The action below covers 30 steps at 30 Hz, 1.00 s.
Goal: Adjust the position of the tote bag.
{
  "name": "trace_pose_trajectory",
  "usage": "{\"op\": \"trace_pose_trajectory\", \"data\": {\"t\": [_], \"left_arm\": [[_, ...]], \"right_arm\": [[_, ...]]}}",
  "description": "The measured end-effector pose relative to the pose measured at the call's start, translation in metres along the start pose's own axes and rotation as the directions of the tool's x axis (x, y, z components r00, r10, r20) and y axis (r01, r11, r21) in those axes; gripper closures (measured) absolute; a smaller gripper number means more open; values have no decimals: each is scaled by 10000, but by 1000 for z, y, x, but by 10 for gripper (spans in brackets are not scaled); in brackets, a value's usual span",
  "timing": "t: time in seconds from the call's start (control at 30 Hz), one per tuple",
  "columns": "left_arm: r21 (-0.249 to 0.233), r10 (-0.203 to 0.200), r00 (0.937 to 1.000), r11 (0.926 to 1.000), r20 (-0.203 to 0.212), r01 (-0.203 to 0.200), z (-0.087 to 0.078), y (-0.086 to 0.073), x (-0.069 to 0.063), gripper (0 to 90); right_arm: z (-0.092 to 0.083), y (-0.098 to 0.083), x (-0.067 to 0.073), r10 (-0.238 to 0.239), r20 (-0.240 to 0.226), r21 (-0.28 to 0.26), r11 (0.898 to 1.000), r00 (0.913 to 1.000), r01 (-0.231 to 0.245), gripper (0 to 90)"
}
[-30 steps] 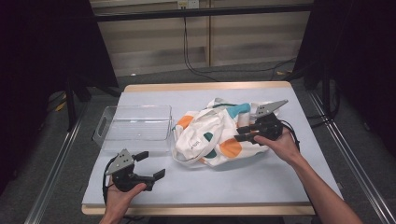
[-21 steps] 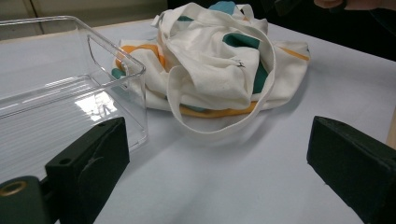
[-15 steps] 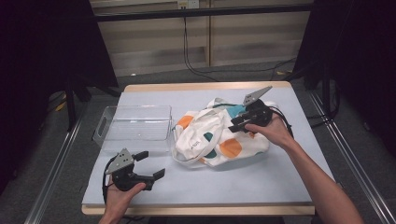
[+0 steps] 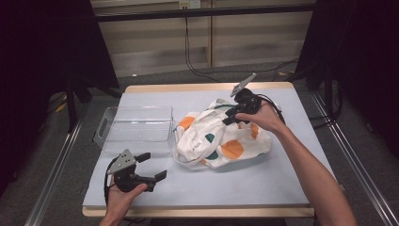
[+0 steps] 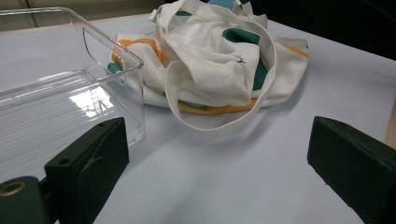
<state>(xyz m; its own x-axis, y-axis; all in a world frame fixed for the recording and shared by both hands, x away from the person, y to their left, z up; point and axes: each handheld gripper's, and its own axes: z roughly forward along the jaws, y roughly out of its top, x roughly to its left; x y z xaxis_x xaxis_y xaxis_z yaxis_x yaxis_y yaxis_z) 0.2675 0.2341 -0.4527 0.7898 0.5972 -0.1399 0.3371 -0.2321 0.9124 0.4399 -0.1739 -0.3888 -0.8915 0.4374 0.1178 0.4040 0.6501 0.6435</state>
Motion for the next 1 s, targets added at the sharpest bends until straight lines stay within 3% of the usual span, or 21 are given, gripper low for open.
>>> {"op": "trace_pose_trajectory", "data": {"t": [0.17,0.4,0.63,1.0], "left_arm": [[113,27,9998,9999,-175,-25,-1,1,0,53],[50,118,9999,9999,82,-118,-1,1,0,53],[80,100,9999,9999,56,-100,-1,1,0,53],[230,107,9999,9997,66,-108,0,1,-1,53]], "right_arm": [[11,8,-10,47,139,315,9995,9999,-51,480],[25,12,-20,245,200,469,9986,9995,-254,416],[39,23,-24,302,320,779,9964,9990,-326,381],[66,14,-29,638,118,1169,9910,9979,-648,290]]}}
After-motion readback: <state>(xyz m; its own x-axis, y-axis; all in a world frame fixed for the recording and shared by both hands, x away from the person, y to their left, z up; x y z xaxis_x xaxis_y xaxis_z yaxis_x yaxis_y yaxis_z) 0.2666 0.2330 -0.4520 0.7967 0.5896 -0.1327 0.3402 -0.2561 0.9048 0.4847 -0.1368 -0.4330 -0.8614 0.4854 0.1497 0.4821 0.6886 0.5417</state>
